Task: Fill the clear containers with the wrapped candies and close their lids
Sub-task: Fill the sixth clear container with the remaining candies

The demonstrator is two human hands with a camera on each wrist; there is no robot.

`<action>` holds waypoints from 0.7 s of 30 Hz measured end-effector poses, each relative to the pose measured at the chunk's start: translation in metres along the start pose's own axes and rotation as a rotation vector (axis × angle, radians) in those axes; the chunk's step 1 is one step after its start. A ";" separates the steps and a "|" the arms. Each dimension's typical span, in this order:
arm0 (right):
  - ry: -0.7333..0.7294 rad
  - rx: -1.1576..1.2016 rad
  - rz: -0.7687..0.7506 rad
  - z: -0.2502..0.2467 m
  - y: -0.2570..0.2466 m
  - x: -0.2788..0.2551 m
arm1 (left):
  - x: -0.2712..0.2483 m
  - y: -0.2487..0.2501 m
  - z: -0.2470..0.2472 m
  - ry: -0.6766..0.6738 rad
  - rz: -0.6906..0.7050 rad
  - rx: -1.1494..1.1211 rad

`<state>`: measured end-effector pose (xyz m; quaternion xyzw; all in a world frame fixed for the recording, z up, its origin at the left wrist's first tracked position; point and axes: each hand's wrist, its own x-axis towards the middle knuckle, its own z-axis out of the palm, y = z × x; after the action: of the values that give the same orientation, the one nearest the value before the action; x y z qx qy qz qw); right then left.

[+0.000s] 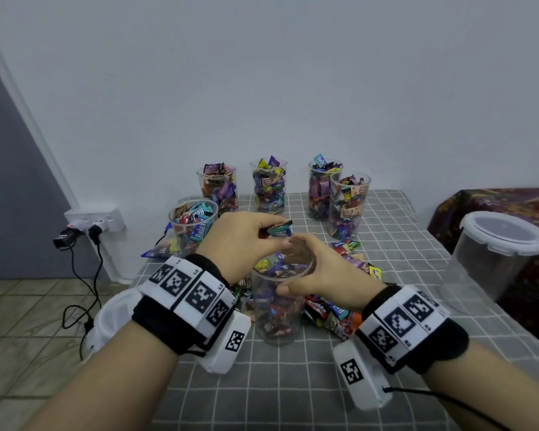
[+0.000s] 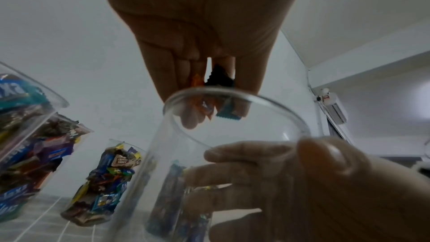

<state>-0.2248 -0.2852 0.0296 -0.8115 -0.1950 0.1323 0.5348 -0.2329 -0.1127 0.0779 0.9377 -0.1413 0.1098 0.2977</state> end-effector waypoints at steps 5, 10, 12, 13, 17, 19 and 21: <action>0.016 -0.084 -0.010 -0.008 0.001 -0.007 | -0.010 0.009 0.002 -0.029 0.081 0.133; -0.007 -0.066 -0.044 -0.011 0.003 -0.011 | -0.010 0.014 0.006 -0.086 0.116 0.274; -0.011 -0.056 -0.039 -0.012 0.003 -0.011 | -0.010 0.015 0.006 -0.100 0.128 0.323; -0.013 -0.052 -0.038 -0.012 0.003 -0.011 | -0.010 0.015 0.007 -0.103 0.130 0.340; -0.017 -0.090 -0.002 -0.012 0.004 -0.009 | -0.011 0.011 0.007 -0.094 0.110 0.245; -0.022 -0.104 0.009 -0.012 0.003 -0.010 | -0.012 0.007 0.007 -0.049 0.091 0.089; -0.028 -0.126 0.014 -0.013 0.003 -0.011 | -0.013 0.003 0.007 0.017 0.061 -0.083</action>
<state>-0.2287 -0.3018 0.0320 -0.8429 -0.2045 0.1348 0.4791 -0.2455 -0.1164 0.0702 0.9189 -0.1715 0.1209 0.3342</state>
